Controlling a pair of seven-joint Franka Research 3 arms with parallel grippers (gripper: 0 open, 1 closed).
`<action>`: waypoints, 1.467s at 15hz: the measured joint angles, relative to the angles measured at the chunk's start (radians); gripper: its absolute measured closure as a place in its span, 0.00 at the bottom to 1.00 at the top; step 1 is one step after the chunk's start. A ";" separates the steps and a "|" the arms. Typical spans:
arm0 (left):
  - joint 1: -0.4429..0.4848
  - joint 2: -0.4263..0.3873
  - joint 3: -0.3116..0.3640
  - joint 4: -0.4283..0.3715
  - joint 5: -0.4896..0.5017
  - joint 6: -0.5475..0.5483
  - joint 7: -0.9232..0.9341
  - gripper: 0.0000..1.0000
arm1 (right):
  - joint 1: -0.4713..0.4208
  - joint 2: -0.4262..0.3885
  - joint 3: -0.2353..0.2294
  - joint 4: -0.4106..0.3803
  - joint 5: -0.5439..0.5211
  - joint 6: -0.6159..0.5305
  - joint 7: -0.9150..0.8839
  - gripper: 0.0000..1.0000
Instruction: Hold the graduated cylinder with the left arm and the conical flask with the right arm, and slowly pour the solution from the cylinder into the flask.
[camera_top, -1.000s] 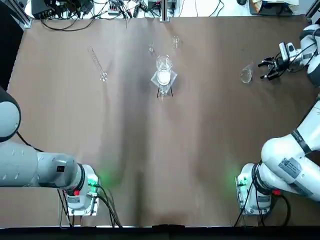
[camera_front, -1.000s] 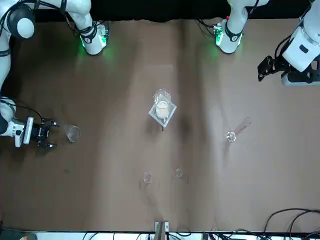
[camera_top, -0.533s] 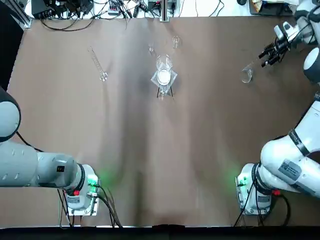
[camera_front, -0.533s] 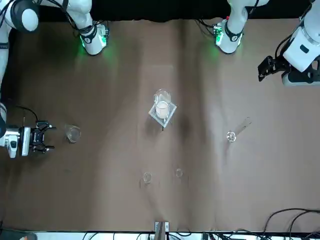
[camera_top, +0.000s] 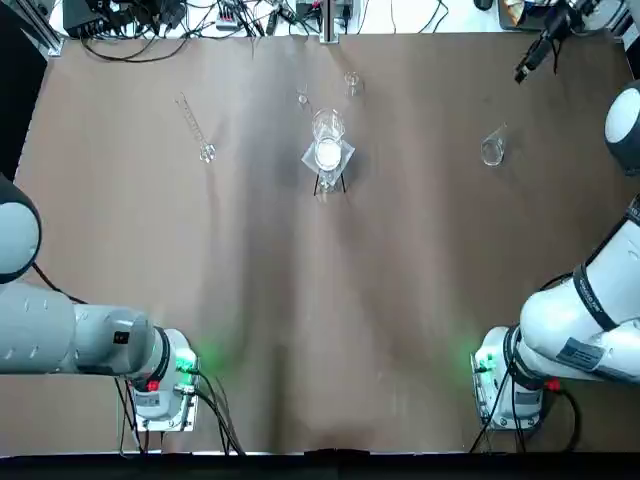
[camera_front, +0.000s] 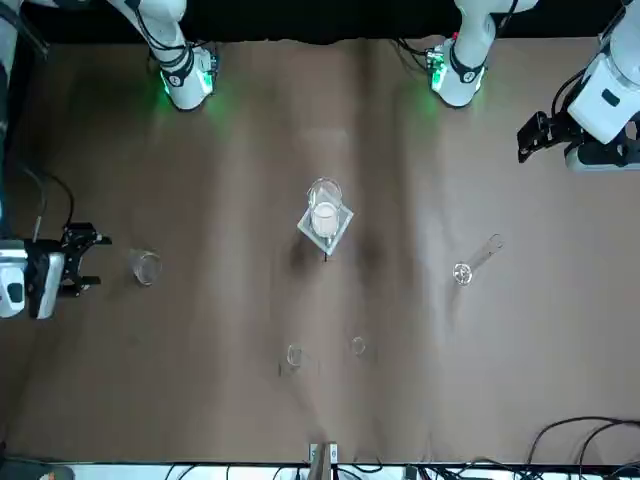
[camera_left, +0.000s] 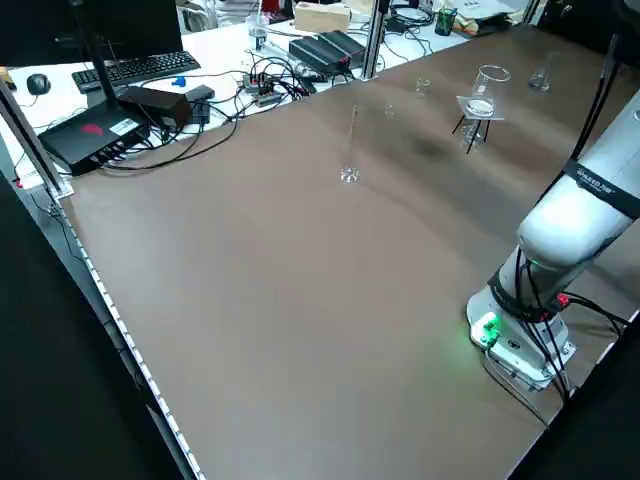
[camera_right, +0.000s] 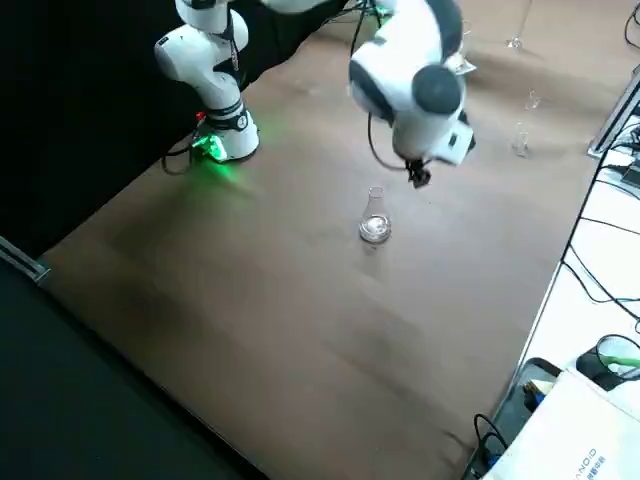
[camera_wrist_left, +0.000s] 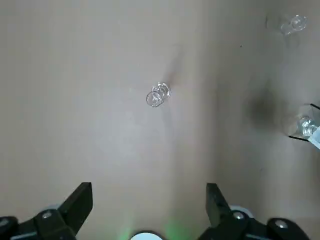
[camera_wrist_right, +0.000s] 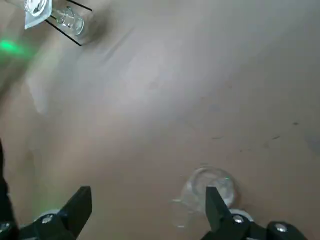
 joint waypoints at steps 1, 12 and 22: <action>0.000 0.000 0.000 0.000 0.000 0.000 0.000 0.00 | 0.027 -0.021 0.000 -0.001 -0.016 -0.009 0.064 0.00; 0.001 0.000 0.003 0.000 0.000 0.000 0.000 0.00 | 0.205 -0.272 0.000 -0.002 -0.171 -0.026 0.662 0.00; 0.000 0.000 0.001 0.001 0.000 0.000 0.000 0.00 | 0.235 -0.462 -0.010 -0.010 -0.200 -0.062 1.071 0.00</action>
